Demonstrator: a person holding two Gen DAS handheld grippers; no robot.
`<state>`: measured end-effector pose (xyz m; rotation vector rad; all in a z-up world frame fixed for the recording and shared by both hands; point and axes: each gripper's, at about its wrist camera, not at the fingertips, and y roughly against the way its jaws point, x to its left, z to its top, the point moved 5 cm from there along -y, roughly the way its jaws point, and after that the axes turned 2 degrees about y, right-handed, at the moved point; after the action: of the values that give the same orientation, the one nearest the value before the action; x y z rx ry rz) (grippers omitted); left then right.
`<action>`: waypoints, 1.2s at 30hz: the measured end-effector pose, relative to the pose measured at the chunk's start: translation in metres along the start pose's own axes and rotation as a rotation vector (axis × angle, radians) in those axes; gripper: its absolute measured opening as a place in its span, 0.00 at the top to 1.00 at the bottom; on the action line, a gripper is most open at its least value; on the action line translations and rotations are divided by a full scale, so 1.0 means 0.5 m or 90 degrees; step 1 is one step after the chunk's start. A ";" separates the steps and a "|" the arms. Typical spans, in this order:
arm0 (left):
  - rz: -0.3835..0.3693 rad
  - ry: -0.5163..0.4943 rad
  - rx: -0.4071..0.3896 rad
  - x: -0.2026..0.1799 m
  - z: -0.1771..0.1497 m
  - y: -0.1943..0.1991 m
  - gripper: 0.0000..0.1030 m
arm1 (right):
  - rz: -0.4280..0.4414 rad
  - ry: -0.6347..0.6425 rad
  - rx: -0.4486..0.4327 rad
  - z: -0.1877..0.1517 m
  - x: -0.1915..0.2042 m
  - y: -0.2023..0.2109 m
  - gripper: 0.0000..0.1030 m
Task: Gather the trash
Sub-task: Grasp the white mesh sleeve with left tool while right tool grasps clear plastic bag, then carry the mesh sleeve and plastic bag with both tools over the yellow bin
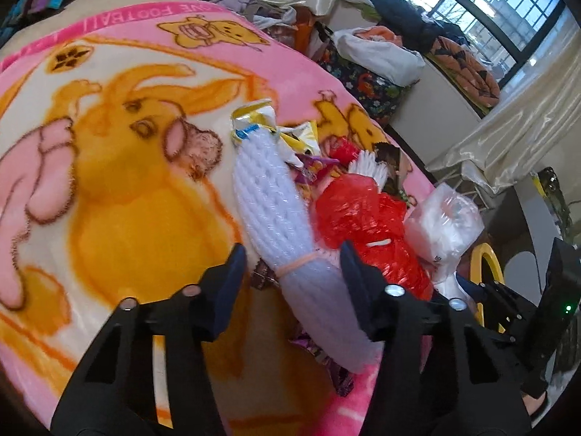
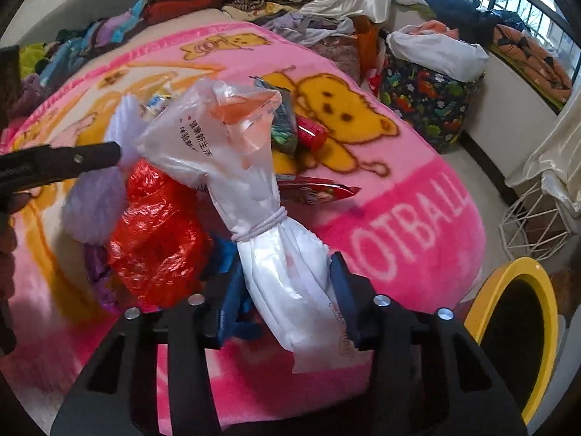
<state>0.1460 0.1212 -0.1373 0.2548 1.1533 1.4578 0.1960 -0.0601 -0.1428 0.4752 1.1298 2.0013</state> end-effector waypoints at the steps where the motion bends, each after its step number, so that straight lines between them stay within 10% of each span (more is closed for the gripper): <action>1: -0.007 -0.002 0.003 -0.001 -0.001 0.001 0.65 | 0.012 -0.014 -0.006 -0.004 -0.003 0.008 0.59; 13: -0.028 -0.004 -0.024 -0.003 0.004 0.040 0.83 | 0.070 -0.103 -0.115 -0.022 -0.007 0.114 0.60; 36: -0.109 -0.135 -0.141 -0.190 0.032 0.157 0.86 | 0.035 -0.198 -0.212 -0.063 -0.077 0.242 0.60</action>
<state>0.1344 0.0634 -0.0279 0.1479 0.8149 1.3583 0.1464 -0.1444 -0.0560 0.6203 0.5864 2.0250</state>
